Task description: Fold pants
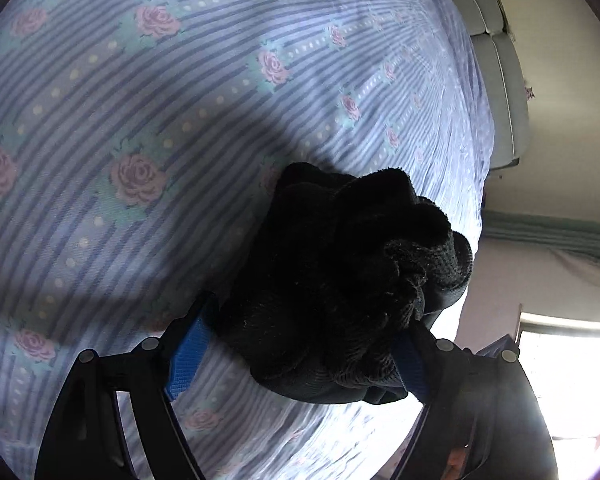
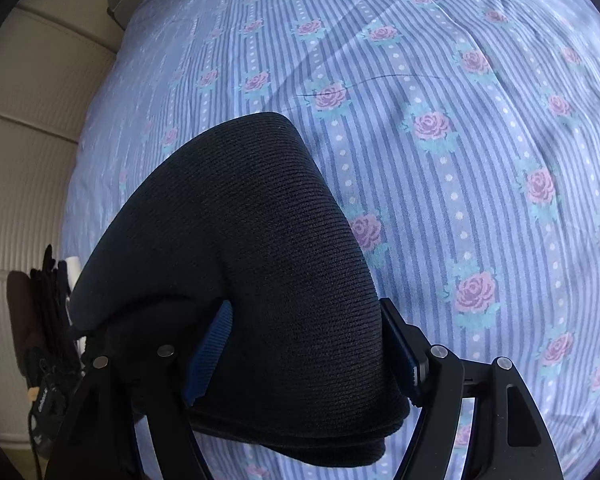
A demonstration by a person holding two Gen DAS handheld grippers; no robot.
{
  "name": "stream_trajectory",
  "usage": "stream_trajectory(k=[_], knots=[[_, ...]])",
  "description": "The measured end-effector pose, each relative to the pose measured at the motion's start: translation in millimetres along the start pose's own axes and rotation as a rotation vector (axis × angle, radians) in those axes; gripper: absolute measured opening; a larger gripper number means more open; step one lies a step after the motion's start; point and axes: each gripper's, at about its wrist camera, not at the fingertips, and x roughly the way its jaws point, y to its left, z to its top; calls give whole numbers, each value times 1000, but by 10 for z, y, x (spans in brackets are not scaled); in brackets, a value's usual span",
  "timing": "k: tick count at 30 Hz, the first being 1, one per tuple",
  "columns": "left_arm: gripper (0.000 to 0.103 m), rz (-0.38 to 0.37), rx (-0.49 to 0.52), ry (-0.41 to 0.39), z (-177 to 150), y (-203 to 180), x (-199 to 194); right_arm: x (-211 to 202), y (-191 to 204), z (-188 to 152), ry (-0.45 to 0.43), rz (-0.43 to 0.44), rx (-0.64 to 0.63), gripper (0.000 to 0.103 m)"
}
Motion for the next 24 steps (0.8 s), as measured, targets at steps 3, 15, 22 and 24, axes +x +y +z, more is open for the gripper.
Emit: stream_trajectory(k=[3, 15, 22, 24], knots=[[65, 18, 17, -3, -11, -71, -85, -39, 26, -6, 1, 4, 2, 65], [40, 51, 157, -52, -60, -515, -448, -625, 264, -158, -39, 54, -64, 45], [37, 17, 210, -65, -297, -646, -642, -980, 142, -411, -85, 81, -50, 44], [37, 6, 228, -77, -358, -716, -708, -1121, 131, -476, -103, 91, -49, 44]])
